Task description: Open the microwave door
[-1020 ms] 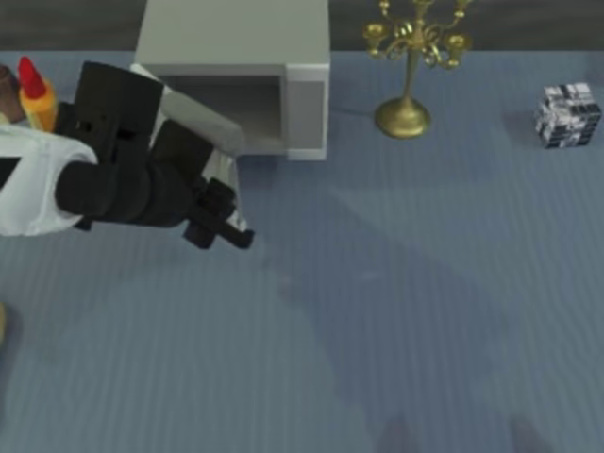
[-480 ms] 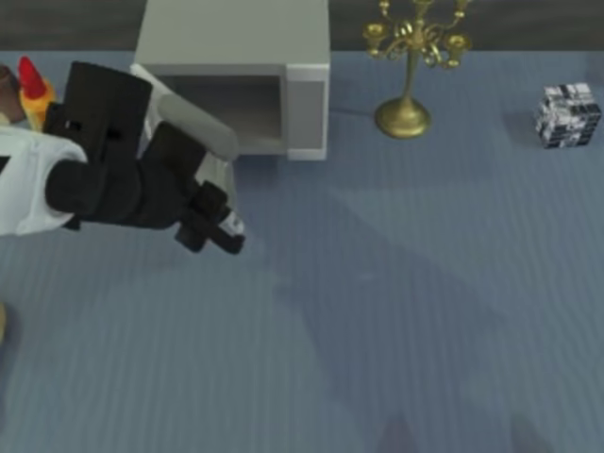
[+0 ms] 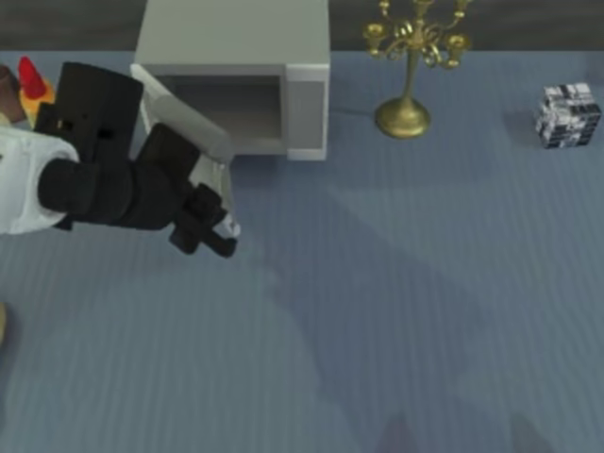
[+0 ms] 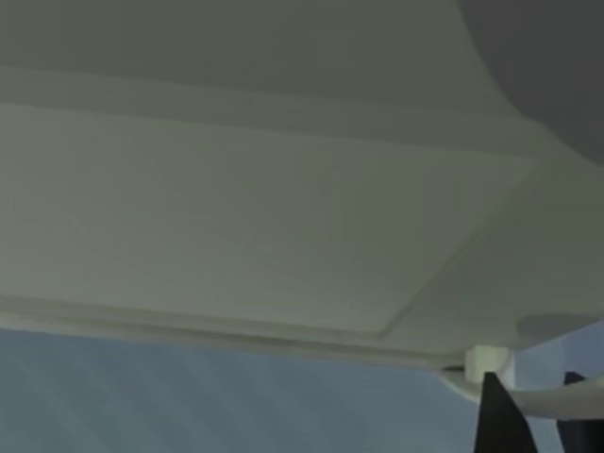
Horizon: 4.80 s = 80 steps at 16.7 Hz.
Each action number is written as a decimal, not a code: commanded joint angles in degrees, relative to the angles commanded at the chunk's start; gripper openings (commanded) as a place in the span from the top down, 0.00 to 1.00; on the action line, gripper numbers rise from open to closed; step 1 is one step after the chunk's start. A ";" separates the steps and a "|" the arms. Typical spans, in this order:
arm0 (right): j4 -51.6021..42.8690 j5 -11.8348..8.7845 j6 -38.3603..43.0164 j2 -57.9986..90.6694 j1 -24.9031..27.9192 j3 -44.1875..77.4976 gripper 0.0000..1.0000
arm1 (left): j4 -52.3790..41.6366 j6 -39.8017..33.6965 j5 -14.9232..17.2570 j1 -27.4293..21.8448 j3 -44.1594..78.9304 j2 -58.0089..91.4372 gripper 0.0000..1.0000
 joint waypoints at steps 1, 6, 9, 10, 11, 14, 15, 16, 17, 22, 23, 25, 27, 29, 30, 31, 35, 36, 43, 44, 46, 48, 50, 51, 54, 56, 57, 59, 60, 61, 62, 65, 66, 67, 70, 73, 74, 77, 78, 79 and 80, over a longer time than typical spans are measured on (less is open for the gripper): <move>0.00 0.00 0.00 0.00 0.00 0.00 0.00 | 0.00 0.00 0.00 0.00 0.00 0.00 1.00; 0.00 0.00 0.00 0.00 0.00 0.00 0.00 | 0.00 0.00 0.00 0.00 0.00 0.00 1.00; 0.00 0.00 0.00 0.00 0.00 0.00 0.00 | 0.00 0.00 0.00 0.00 0.00 0.00 1.00; 0.00 0.00 0.00 0.00 0.00 0.00 0.00 | 0.00 0.00 0.00 0.00 0.00 0.00 1.00; 0.00 0.00 0.00 0.00 0.00 0.00 0.00 | 0.00 0.00 0.00 0.00 0.00 0.00 1.00; 0.00 0.00 0.00 0.00 0.00 0.00 0.00 | 0.00 0.00 0.00 0.00 0.00 0.00 1.00; 0.00 0.00 0.00 0.00 0.00 0.00 0.00 | 0.00 0.00 0.00 0.00 0.00 0.00 1.00; 0.00 0.00 0.00 0.00 0.00 0.00 0.00 | 0.00 0.00 0.00 0.00 0.00 0.00 1.00; 0.00 0.00 0.00 0.00 0.00 0.00 0.00 | 0.00 0.00 0.00 0.00 0.00 0.00 1.00; 0.00 0.00 0.00 0.00 0.00 0.00 0.00 | -0.31 0.38 0.75 -0.03 -0.16 -0.01 1.00; 0.00 0.00 0.00 0.00 0.00 0.00 0.00 | -0.55 1.08 1.13 0.27 -0.18 -0.07 1.00; 0.00 0.00 0.00 0.00 0.00 0.00 0.00 | -0.94 2.28 1.87 0.93 -0.17 -0.23 1.00; 0.00 0.00 0.00 0.00 0.00 0.00 0.00 | -1.37 3.65 2.68 1.56 -0.16 -0.42 1.00; 0.00 0.00 0.00 0.00 0.00 0.00 0.00 | -1.86 4.83 3.40 2.18 -0.26 -0.48 1.00; 0.00 0.00 0.00 0.00 0.00 0.00 0.00 | -1.90 4.95 3.47 2.24 -0.27 -0.50 1.00; 0.00 0.00 0.00 0.00 0.00 0.00 0.00 | -1.90 4.95 3.47 2.24 -0.27 -0.50 1.00; 0.00 0.00 0.00 0.00 0.00 0.00 0.00 | -1.90 4.95 3.47 2.24 -0.27 -0.50 1.00; 0.00 0.00 0.00 0.00 0.00 0.00 0.00 | -1.90 4.95 3.47 2.24 -0.27 -0.50 1.00; 0.00 0.00 0.00 0.00 0.00 0.00 0.00 | -1.90 4.95 3.47 2.24 -0.27 -0.50 1.00; 0.00 0.00 0.00 0.00 0.00 0.00 0.00 | -1.90 4.95 3.47 2.24 -0.27 -0.50 1.00; 0.00 0.00 0.00 0.00 0.00 0.00 0.00 | -1.90 4.95 3.47 2.24 -0.27 -0.50 1.00; 0.00 0.00 0.00 0.00 0.00 0.00 0.00 | -1.90 4.95 3.47 2.24 -0.27 -0.50 1.00; 0.00 0.00 0.00 0.00 0.00 0.00 0.00 | -1.90 4.95 3.47 2.24 -0.27 -0.50 1.00; 0.00 0.00 0.00 0.00 0.00 0.00 0.00 | -1.90 4.95 3.47 2.24 -0.27 -0.50 1.00; 0.00 0.00 0.00 0.00 0.00 0.00 0.00 | -1.90 4.95 3.47 2.24 -0.27 -0.50 1.00; 0.00 0.00 0.00 0.00 0.00 0.00 0.00 | -2.02 4.85 3.90 1.96 -0.42 -0.51 1.00; 0.00 0.00 0.00 0.00 0.00 0.00 0.00 | -2.28 5.36 4.17 2.24 -0.41 -0.47 1.00; 0.00 0.00 0.00 0.00 0.00 0.00 0.00 | -2.87 6.81 4.92 2.87 -0.32 -0.51 1.00; 0.00 0.00 0.00 0.00 0.00 0.00 0.00 | -3.12 7.40 5.29 3.21 -0.25 -0.55 1.00; 0.00 0.00 0.00 0.00 0.00 0.00 0.00 | -3.34 8.06 5.67 3.49 -0.16 -0.63 1.00; 0.00 0.00 0.00 0.00 0.00 0.00 0.00 | -3.64 8.82 6.08 3.83 -0.10 -0.67 1.00; 0.00 0.00 0.00 0.00 0.00 0.00 0.00 | -4.44 10.46 7.00 4.66 -0.09 -0.68 1.00; 0.00 0.00 0.00 0.00 0.00 0.00 0.00 | -4.44 10.46 7.00 4.66 -0.09 -0.68 1.00; 0.00 0.00 0.00 0.00 0.00 0.00 0.00 | -4.44 10.46 7.00 4.66 -0.09 -0.68 1.00; 0.00 0.00 0.00 0.00 0.00 0.00 0.00 | -4.44 10.46 7.00 4.66 -0.09 -0.68 1.00; 0.00 0.00 0.00 0.00 0.00 0.00 0.00 | -4.44 10.46 7.00 4.66 -0.09 -0.68 1.00; 0.00 0.00 0.00 0.00 0.00 0.00 0.00 | -4.44 10.46 7.00 4.66 -0.09 -0.68 1.00; 0.00 0.00 0.00 0.00 0.00 0.00 0.00 | -4.44 10.46 7.00 4.66 -0.09 -0.68 1.00; 0.00 0.00 0.00 0.00 0.00 0.00 0.00 | -4.44 10.46 7.00 4.66 -0.09 -0.68 1.00; 0.00 0.00 0.00 0.00 0.00 0.00 0.00 | -4.44 10.46 7.00 4.66 -0.09 -0.68 1.00; 0.00 0.00 0.00 0.00 0.00 0.00 0.00 | -4.44 10.46 7.00 4.66 -0.09 -0.68 1.00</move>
